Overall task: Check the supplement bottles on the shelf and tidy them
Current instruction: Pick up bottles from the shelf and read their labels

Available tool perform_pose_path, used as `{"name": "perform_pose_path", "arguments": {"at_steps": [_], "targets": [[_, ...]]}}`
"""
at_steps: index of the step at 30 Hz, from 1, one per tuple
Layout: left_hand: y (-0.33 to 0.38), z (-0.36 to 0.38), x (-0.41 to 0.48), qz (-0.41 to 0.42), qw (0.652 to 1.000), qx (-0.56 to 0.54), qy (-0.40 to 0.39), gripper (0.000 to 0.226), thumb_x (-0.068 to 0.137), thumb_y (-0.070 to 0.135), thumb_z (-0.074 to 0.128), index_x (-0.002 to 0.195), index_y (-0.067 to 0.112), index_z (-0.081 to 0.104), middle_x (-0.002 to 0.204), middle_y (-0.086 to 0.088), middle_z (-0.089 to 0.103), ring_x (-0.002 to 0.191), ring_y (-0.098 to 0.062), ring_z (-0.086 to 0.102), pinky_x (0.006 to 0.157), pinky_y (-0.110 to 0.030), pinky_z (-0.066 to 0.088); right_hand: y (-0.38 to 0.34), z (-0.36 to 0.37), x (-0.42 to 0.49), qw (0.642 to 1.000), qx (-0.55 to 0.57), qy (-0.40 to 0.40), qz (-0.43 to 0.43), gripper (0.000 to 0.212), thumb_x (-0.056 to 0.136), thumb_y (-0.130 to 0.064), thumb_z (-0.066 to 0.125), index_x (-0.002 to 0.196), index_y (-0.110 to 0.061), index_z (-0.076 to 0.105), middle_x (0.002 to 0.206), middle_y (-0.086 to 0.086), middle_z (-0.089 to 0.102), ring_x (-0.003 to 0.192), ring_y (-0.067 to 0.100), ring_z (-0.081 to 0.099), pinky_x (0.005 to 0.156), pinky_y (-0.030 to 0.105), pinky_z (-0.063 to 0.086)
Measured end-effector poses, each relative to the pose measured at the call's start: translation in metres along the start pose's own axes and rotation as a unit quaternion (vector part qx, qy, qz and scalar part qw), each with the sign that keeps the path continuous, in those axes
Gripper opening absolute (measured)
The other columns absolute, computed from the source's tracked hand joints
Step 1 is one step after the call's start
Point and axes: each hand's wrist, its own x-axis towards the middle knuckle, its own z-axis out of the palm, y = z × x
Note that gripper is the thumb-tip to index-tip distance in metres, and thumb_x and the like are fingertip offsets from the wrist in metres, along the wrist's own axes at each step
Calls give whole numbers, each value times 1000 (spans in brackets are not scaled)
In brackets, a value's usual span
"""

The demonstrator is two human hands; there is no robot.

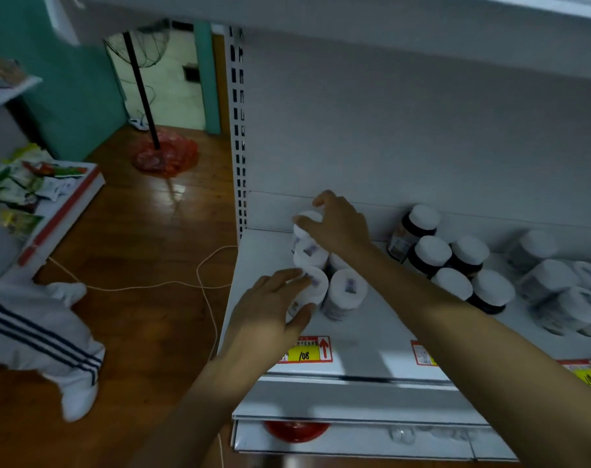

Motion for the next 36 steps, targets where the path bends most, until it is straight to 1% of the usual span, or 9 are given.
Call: {"name": "perform_pose_path", "arguments": {"at_steps": [6, 12, 16, 18, 21, 24, 28, 32, 36], "targets": [[4, -7, 4, -24, 998, -45, 45, 62, 84, 54, 46, 136, 22, 51, 144, 1, 46, 125, -17, 49, 93, -26, 47, 0, 14, 14, 997, -12, -44, 58, 61, 80, -45, 71, 126, -12, 48, 127, 10, 58, 112, 29, 57, 84, 34, 45], [18, -14, 6, -33, 987, -74, 142, 64, 83, 50, 51, 136, 14, 48, 136, -5, 51, 124, -18, 48, 98, -6, 31, -7, -38, -35, 987, 122, 74, -71, 62, 79, -27, 76, 134, -17, 49, 132, 6, 53, 116, 22, 53, 92, 35, 46], [57, -19, 11, -11, 968, -122, 218, 71, 79, 42, 65, 140, 16, 41, 145, -8, 42, 134, -17, 37, 102, -2, 25, -6, -95, -100, 950, 272, 118, -101, 37, 88, -24, 69, 123, -22, 59, 116, -6, 61, 94, 1, 59, 74, 9, 46], [87, -26, 8, -42, 957, -227, 174, 72, 76, 41, 76, 138, 27, 42, 139, 5, 48, 127, -6, 46, 98, -6, 36, 0, -123, -128, 919, 375, 97, -67, 19, 90, -20, 65, 109, -23, 67, 97, -11, 67, 81, -5, 62, 66, 9, 47], [128, -24, -7, -72, 906, -409, 83, 55, 71, 30, 74, 122, 27, 53, 115, 10, 67, 103, -4, 65, 84, -17, 50, 16, -152, -160, 902, 428, 41, -32, 10, 90, -21, 63, 90, -27, 71, 83, -11, 71, 78, 4, 66, 68, 21, 54], [153, -13, -24, -129, 852, -502, 68, 45, 71, 24, 79, 110, 19, 58, 98, 2, 74, 92, -11, 70, 78, -24, 55, 38, -161, -178, 896, 444, -21, -30, 12, 91, -22, 61, 97, -24, 71, 97, 5, 72, 93, 23, 68, 82, 34, 54], [176, -6, -43, -187, 753, -630, 14, 35, 77, 23, 74, 107, 13, 59, 95, -5, 74, 88, -20, 71, 77, -28, 57, 62, -158, -194, 835, 536, -120, -31, 45, 79, -19, 57, 123, -14, 61, 104, 9, 64, 96, 23, 61, 83, 33, 47], [195, -10, -55, -228, 658, -716, -40, 42, 70, 33, 59, 104, 9, 64, 93, -15, 73, 78, -21, 72, 70, -27, 60, 72, -157, -206, 789, 590, -159, -61, 47, 76, -12, 60, 123, -14, 58, 101, 6, 63, 88, 18, 63, 77, 29, 48], [203, -8, -62, -227, 653, -722, -37, 38, 73, 33, 64, 104, 10, 64, 97, -18, 72, 79, -22, 72, 67, -27, 59, 73, -158, -216, 770, 613, -158, -76, 42, 77, -8, 57, 118, -16, 59, 97, 3, 66, 84, 15, 66, 73, 24, 54]]}}
